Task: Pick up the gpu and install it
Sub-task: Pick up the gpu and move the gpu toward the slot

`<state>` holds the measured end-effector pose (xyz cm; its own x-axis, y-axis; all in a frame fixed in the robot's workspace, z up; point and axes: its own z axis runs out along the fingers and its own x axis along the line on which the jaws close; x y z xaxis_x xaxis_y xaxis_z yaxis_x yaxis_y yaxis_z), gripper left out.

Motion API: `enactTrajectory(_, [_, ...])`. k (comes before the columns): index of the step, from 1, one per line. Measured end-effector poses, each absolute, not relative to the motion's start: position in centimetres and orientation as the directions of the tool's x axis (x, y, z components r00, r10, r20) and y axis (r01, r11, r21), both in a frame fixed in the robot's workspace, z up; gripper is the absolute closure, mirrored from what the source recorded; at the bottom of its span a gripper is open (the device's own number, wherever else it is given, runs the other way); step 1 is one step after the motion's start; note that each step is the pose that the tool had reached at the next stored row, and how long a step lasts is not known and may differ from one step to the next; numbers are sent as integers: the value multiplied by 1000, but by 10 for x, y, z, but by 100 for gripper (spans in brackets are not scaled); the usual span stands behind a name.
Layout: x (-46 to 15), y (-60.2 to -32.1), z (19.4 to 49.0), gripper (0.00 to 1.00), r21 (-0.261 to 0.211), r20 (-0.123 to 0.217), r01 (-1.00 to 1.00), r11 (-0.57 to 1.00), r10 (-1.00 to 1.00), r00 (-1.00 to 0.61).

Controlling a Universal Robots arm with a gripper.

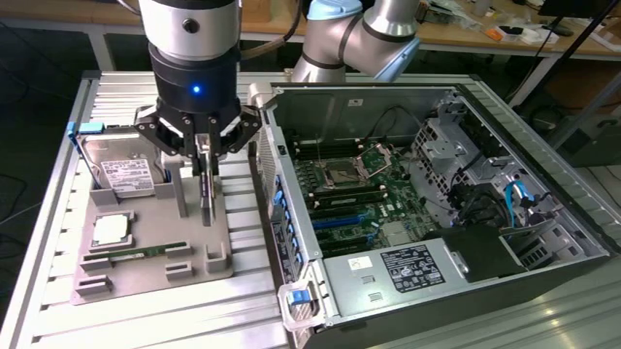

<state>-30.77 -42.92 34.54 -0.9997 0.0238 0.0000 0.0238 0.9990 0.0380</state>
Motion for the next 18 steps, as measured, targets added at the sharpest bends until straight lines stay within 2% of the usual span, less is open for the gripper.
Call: enactTrajectory(18, [-308, -429, 398, 73, 38, 0, 24, 999, 24, -1000])
